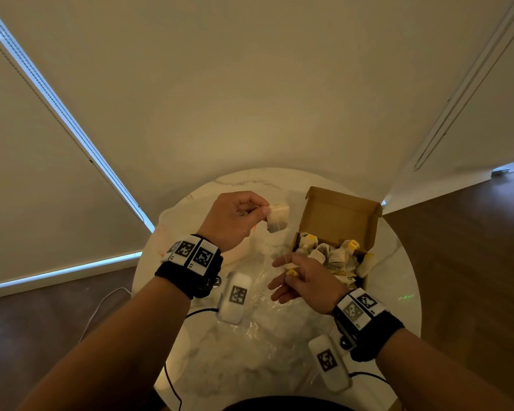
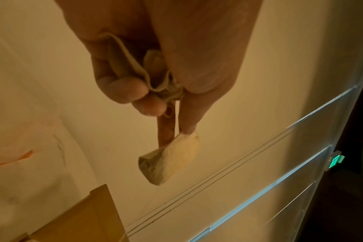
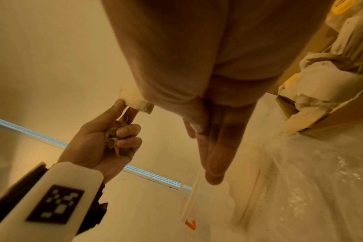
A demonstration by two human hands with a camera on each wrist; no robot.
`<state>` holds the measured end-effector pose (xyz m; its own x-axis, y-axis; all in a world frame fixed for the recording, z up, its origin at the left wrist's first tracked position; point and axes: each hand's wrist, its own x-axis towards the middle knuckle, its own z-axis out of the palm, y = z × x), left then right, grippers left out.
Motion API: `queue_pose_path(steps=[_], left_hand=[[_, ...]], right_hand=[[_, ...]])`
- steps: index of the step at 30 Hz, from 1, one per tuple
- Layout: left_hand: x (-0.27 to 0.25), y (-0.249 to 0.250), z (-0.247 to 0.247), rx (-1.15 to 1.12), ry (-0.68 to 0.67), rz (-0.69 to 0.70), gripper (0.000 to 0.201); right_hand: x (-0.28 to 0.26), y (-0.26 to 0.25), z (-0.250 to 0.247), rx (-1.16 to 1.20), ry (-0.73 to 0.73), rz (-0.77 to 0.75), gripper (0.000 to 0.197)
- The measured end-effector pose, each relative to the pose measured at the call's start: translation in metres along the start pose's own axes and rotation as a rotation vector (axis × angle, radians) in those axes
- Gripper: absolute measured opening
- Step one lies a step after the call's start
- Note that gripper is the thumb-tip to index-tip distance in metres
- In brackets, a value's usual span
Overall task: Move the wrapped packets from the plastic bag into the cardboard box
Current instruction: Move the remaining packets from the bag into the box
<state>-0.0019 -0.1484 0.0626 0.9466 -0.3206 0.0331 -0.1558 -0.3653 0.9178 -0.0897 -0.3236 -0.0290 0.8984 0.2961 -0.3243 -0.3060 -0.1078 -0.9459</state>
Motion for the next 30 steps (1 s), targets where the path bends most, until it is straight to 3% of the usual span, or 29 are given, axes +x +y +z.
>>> queue_pose_path(steps=[4, 10, 15, 21, 30], left_hand=[[-0.001, 0.001, -0.001, -0.030, 0.003, -0.008, 0.010], [-0.002, 0.005, -0.002, -0.069, 0.008, -0.010, 0.013], [-0.004, 0.006, -0.001, -0.092, -0.001, -0.011, 0.010], [-0.011, 0.011, -0.002, -0.108, -0.036, -0.007, 0.011], [-0.035, -0.001, 0.010, -0.081, -0.138, -0.047, 0.010]], right_hand=[[-0.003, -0.003, 0.000, 0.036, 0.103, 0.019, 0.016], [0.003, 0.005, -0.007, -0.267, 0.316, -0.223, 0.018], [0.001, 0.000, -0.006, -0.140, 0.295, -0.167, 0.014], [0.000, -0.004, -0.011, 0.063, 0.155, -0.039, 0.012], [0.014, -0.045, -0.022, 0.099, 0.334, -0.060, 0.020]])
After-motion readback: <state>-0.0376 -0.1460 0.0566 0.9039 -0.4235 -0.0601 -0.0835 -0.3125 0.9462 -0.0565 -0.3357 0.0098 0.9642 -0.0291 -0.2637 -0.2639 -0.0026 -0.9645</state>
